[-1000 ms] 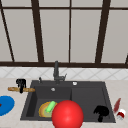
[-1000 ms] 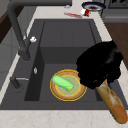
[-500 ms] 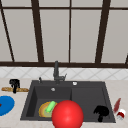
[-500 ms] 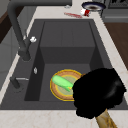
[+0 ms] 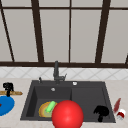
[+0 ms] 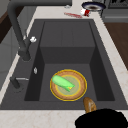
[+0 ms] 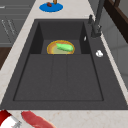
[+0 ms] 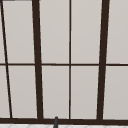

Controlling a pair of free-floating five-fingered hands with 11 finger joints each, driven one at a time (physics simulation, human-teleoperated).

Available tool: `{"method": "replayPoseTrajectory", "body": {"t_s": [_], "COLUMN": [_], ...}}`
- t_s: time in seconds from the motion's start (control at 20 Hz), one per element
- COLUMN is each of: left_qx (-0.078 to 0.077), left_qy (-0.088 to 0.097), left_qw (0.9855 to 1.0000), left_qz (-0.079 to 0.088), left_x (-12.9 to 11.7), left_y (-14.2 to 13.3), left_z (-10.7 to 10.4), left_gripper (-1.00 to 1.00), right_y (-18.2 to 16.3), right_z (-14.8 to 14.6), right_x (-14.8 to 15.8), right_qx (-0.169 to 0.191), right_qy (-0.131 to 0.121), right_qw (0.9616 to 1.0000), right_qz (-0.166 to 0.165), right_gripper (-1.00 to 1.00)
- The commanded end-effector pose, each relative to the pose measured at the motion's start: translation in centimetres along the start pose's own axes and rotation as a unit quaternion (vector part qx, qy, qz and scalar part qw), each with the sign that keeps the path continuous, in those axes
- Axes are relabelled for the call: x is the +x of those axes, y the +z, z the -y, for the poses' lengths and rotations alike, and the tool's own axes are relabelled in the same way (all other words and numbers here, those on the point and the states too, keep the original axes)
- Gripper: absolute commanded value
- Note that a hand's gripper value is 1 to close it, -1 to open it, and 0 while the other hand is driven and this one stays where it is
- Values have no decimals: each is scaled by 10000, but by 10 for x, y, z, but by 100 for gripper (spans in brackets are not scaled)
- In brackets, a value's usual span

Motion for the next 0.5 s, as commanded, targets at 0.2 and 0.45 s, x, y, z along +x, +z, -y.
{"method": "replayPoseTrajectory", "body": {"t_s": [0.2, 0.45], "left_qx": [91, 297], "left_qy": [-7, 23], "left_qw": [9999, 9993], "left_qz": [72, 238], "left_x": [-15, -34], "left_y": [63, 92], "left_z": [18, 47], "left_gripper": [100, 100], "right_y": [0, 0], "right_z": [0, 0], "right_x": [0, 0], "right_qx": [0, 0], "right_qy": [0, 0], "right_qw": [10000, 10000], "right_qz": [0, 0], "right_gripper": [0, 0]}}
